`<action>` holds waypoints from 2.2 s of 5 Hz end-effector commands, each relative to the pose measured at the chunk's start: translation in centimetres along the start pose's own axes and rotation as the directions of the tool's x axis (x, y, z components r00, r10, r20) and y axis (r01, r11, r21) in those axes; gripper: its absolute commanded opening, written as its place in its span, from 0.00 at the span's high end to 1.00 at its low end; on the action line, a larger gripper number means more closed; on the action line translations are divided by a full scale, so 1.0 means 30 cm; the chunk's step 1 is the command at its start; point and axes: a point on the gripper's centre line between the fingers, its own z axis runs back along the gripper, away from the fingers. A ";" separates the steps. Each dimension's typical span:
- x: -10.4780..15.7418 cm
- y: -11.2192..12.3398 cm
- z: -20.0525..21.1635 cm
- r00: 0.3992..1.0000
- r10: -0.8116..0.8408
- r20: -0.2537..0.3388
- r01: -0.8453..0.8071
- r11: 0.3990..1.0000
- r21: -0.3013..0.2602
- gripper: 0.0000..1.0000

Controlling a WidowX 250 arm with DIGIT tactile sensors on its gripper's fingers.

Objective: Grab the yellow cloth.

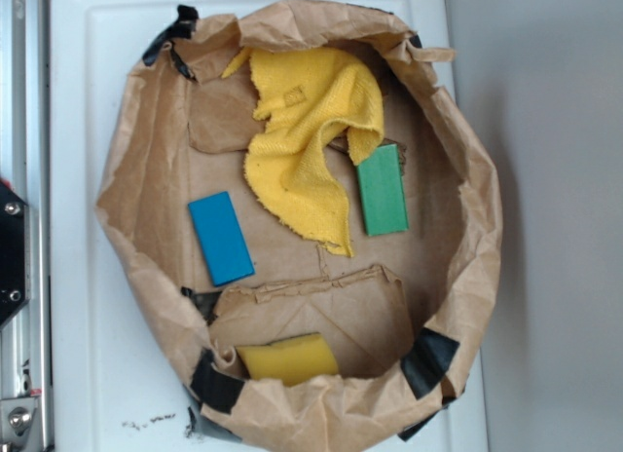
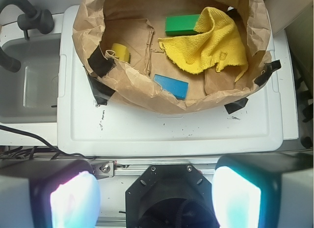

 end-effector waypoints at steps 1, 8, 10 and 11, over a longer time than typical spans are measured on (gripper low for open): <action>0.000 0.000 0.000 1.000 0.000 0.000 0.000 1.000 0.000 0.00; 0.475 0.265 -0.406 0.929 0.358 0.093 -0.366 0.926 0.094 0.00; 0.514 0.314 -0.589 0.948 0.304 0.091 -0.314 0.941 0.129 0.00; 0.535 0.351 -0.665 0.952 0.296 0.082 -0.306 0.935 0.179 0.00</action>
